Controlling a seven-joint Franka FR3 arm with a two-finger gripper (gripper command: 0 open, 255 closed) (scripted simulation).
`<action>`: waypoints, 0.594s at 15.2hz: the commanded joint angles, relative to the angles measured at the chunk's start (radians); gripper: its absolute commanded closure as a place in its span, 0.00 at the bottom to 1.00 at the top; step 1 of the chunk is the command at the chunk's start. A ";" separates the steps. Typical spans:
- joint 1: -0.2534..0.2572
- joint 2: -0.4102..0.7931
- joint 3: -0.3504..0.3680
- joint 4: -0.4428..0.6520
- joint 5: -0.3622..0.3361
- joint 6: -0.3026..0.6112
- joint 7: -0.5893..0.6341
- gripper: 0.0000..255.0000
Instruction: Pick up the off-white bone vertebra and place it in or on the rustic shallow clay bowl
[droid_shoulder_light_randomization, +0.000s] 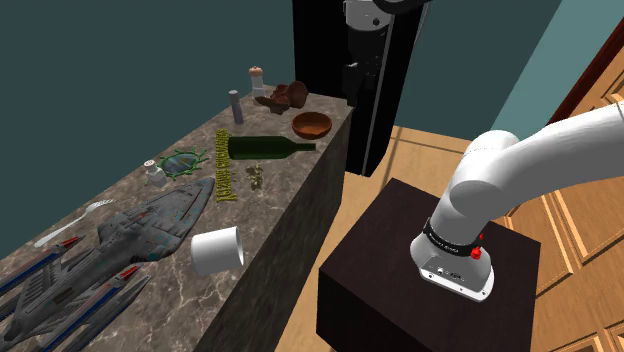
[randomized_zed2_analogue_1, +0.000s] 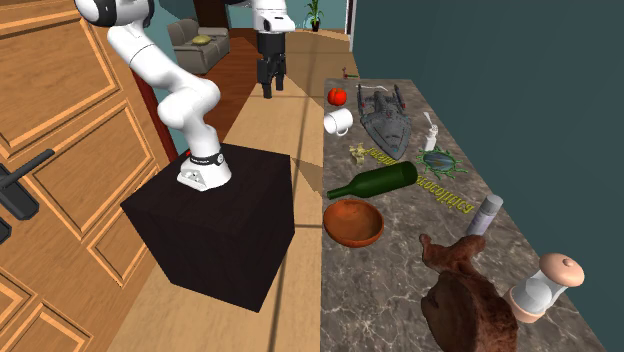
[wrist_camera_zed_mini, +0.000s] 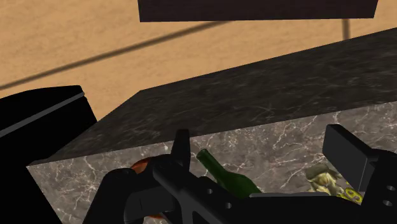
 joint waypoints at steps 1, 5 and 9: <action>0.000 0.000 0.000 0.000 0.000 0.000 0.000 0.00; 0.012 0.113 0.058 0.002 0.014 0.104 0.070 0.00; 0.018 0.243 0.114 0.027 0.014 0.201 0.142 0.00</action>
